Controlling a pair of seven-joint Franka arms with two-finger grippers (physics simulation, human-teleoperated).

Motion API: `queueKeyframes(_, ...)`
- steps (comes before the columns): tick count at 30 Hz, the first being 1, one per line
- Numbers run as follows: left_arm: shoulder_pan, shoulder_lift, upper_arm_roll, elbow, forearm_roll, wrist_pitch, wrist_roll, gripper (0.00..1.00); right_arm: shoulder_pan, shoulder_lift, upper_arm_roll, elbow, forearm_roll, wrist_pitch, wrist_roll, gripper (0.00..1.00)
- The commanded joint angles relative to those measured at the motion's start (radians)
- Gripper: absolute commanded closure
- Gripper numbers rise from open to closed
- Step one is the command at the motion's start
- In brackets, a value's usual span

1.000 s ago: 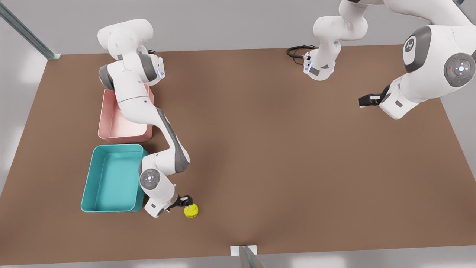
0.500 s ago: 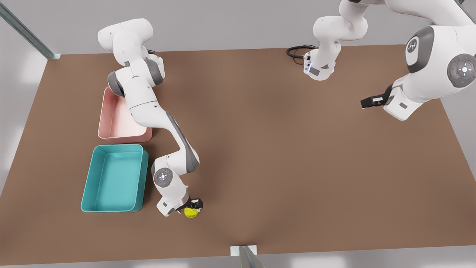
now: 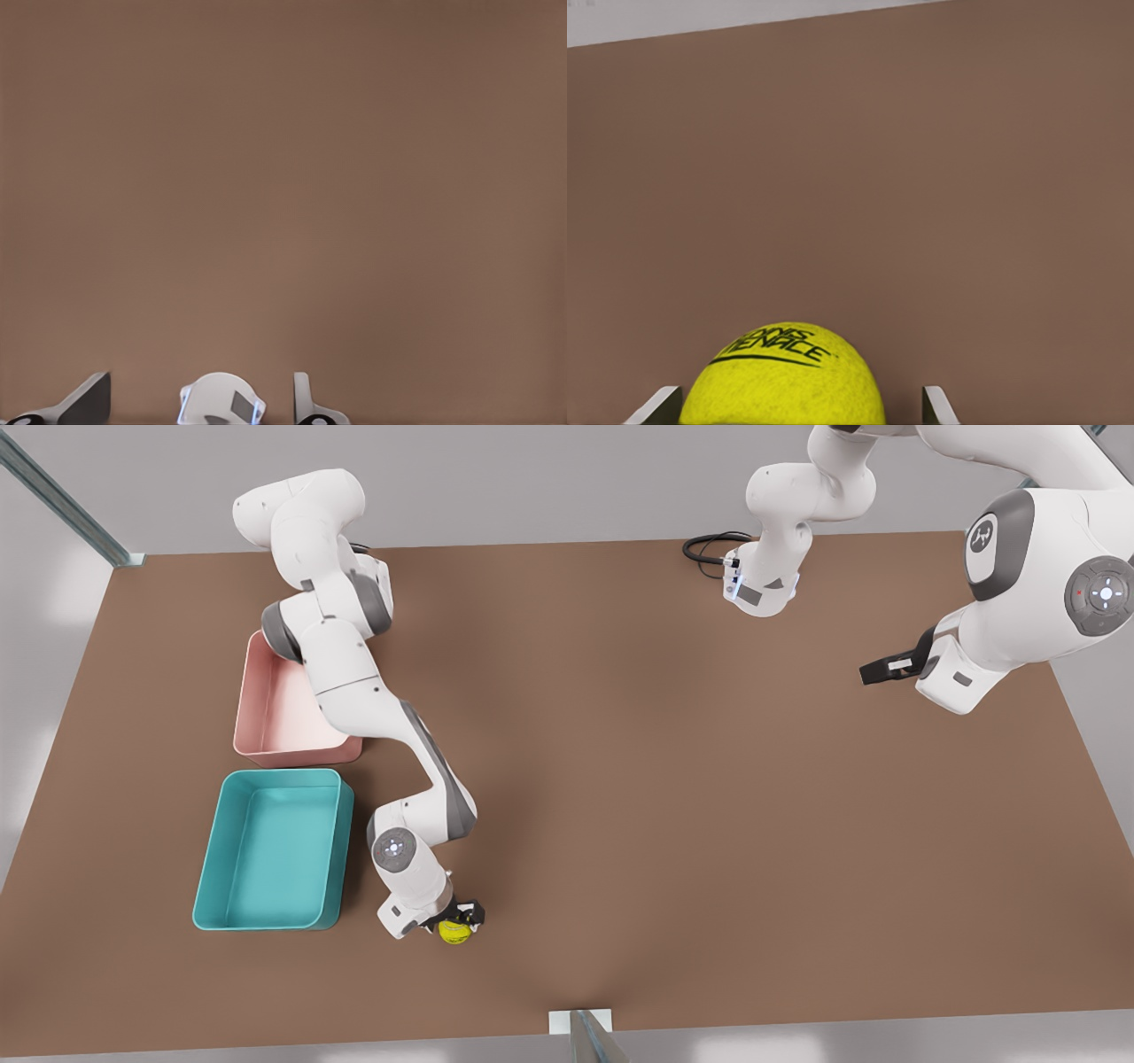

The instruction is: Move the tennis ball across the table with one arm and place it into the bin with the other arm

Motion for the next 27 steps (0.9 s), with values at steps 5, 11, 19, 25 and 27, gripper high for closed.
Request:
queueKeyframes(5, 0.037, 0.003, -0.003, 0.0, 0.0, 0.001, 0.051, 0.0, 0.0, 0.023, -0.005, 0.005, 0.0, 0.063, 0.018, 0.0)
queueKeyframes(11, 0.035, 0.003, -0.003, 0.0, 0.002, 0.001, 0.051, 0.0, 0.0, 0.033, 0.0, 0.005, 0.0, 0.081, 0.02, 0.0)
queueKeyframes(19, 0.035, 0.003, -0.003, 0.0, 0.002, 0.002, 0.051, 0.0, 0.0, 0.027, 0.003, 0.005, 0.001, 0.075, 0.02, 0.31)
queueKeyframes(25, 0.035, 0.003, -0.003, 0.0, 0.002, 0.004, 0.051, 0.0, -0.003, 0.009, 0.003, 0.004, 0.006, 0.068, 0.014, 0.32)
queueKeyframes(27, 0.035, 0.003, -0.003, 0.0, 0.002, 0.004, 0.051, 0.0, -0.005, 0.0, 0.006, 0.002, 0.009, 0.066, 0.014, 0.32)
